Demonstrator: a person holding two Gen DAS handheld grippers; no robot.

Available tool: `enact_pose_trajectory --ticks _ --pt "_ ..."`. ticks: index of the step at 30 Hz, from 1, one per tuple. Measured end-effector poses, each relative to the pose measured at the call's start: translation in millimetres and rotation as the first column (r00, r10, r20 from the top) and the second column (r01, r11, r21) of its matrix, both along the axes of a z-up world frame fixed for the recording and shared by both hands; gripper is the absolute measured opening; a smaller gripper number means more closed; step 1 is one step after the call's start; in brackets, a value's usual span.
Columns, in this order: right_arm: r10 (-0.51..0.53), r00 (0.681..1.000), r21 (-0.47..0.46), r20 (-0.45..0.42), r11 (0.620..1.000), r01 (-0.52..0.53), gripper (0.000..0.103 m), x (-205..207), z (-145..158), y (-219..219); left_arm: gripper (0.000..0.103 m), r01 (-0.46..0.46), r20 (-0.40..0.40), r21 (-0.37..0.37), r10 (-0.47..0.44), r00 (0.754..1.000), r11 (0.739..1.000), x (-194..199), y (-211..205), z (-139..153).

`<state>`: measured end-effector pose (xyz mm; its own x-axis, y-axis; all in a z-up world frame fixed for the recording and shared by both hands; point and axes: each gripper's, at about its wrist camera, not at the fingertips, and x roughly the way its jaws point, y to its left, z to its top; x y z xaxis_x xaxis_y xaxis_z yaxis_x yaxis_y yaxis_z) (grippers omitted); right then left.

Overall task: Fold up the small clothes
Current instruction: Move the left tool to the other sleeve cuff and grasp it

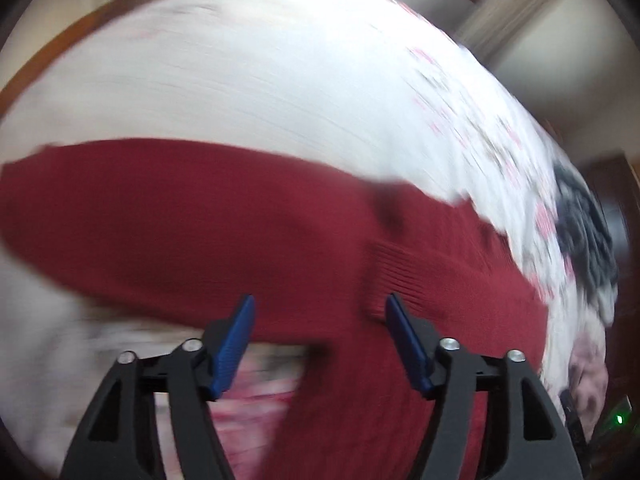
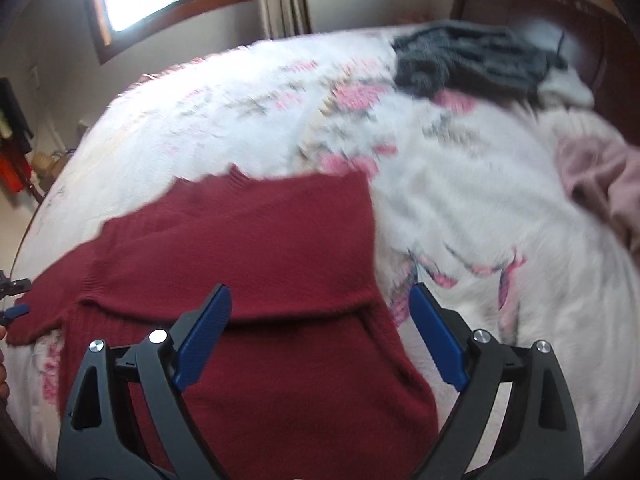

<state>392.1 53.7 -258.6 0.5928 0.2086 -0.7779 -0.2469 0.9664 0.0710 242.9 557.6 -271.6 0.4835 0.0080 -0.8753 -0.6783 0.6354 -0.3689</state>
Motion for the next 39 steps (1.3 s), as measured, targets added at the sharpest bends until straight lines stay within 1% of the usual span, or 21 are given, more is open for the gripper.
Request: enact_pose_trajectory --ticks 2,4,7,10,13,15,18,19,20,22,23,25,26,28,29,31,32,35,38,39 --pt "0.019 1.0 -0.007 0.017 1.0 -0.019 0.09 -13.0 23.3 11.7 0.077 -0.091 0.009 -0.022 0.091 0.996 0.996 -38.2 31.8 11.3" --pt "0.044 0.999 -0.013 0.025 0.999 -0.043 0.091 -27.2 44.2 24.9 0.079 -0.152 0.01 -0.03 0.152 0.988 0.988 -72.8 58.4 16.2" --pt "0.076 0.996 -0.041 0.044 0.996 -0.074 0.091 -46.6 71.5 44.5 0.08 -0.211 0.013 -0.039 0.212 0.977 0.977 -105.0 83.3 17.0" --pt "0.122 0.989 -0.095 0.078 0.989 -0.115 0.091 -67.7 98.0 69.3 0.081 -0.261 0.035 -0.088 0.265 0.964 0.961 -134.9 111.1 10.3" --pt "0.169 0.981 -0.121 0.09 0.98 -0.158 0.091 -84.9 116.0 91.1 0.082 -0.303 0.049 -0.113 0.31 0.949 0.946 -154.3 124.2 2.3" --pt "0.2 0.977 -0.102 0.071 0.976 -0.192 0.091 -95.3 119.7 101.9 0.082 -0.345 0.057 -0.132 0.355 0.933 0.929 -173.4 138.5 -3.7" --pt "0.248 0.969 -0.043 -0.007 0.968 -0.248 0.091 -110.5 110.5 113.8 0.082 -0.407 0.091 -0.184 0.428 0.899 0.895 -204.5 162.6 -11.7" --pt "0.262 0.964 -0.031 -0.05 0.964 -0.264 0.091 -115.3 103.5 118.2 0.082 -0.422 0.102 -0.196 0.447 0.889 0.885 -213.3 171.0 -13.0" --pt "0.272 0.958 -0.027 -0.088 0.961 -0.276 0.091 -119.7 96.7 121.6 0.082 -0.444 0.115 -0.21 0.473 0.874 0.871 -223.7 181.0 -16.1" --pt "0.282 0.951 -0.03 -0.128 0.957 -0.288 0.091 -128.0 90.5 129.2 0.082 -0.466 0.129 -0.234 0.502 0.855 0.853 -234.2 193.0 -21.5" --pt "0.284 0.949 -0.031 -0.137 0.956 -0.291 0.091 -132.0 89.3 132.2 0.082 -0.48 0.137 -0.259 0.524 0.841 0.838 -239.1 201.4 -26.1" --pt "0.291 0.945 -0.021 -0.151 0.955 -0.297 0.091 -139.5 89.3 139.1 0.082 -0.476 0.152 -0.313 0.538 0.829 0.822 -239.4 212.6 -36.5" --pt "0.295 0.942 -0.014 -0.159 0.953 -0.301 0.091 -143.5 90.0 142.4 0.082 -0.467 0.153 -0.336 0.537 0.83 0.818 -235.8 218.2 -42.7" --pt "0.301 0.939 -0.015 -0.168 0.951 -0.307 0.091 -148.1 89.3 146.2 0.082 -0.452 0.149 -0.35 0.525 0.838 0.82 -225.4 226.0 -53.8" --pt "0.303 0.938 -0.017 -0.17 0.951 -0.31 0.091 -149.3 89.7 148.7 0.082 -0.437 0.14 -0.371 0.514 0.846 0.82 -216.8 229.6 -63.1" --pt "0.304 0.938 -0.023 -0.169 0.95 -0.312 0.091 -151.7 91.1 150.6 0.082 -0.432 0.107 -0.388 0.505 0.857 0.814 -204.9 235.2 -76.6" --pt "0.302 0.938 -0.026 -0.167 0.95 -0.311 0.091 -151.4 91.9 149.9 0.082 -0.441 0.082 -0.384 0.506 0.859 0.811 -197.9 237.7 -84.7" --pt "0.294 0.942 -0.033 -0.165 0.952 -0.303 0.091 -149.8 94.2 146.6 0.083 -0.457 0.054 -0.37 0.509 0.859 0.809 -185.8 244.5 -97.4" --pt "0.279 0.945 -0.049 -0.171 0.956 -0.291 0.091 -150.5 93.1 140.6 0.082 -0.47 0.057 -0.326 0.513 0.856 0.82 -177.8 249.6 -92.1" --pt "0.273 0.946 -0.054 -0.176 0.957 -0.286 0.091 -150.4 92.1 138.2 0.079 -0.476 0.051 -0.31 0.514 0.856 0.823 -176.5 251.4 -89.7"
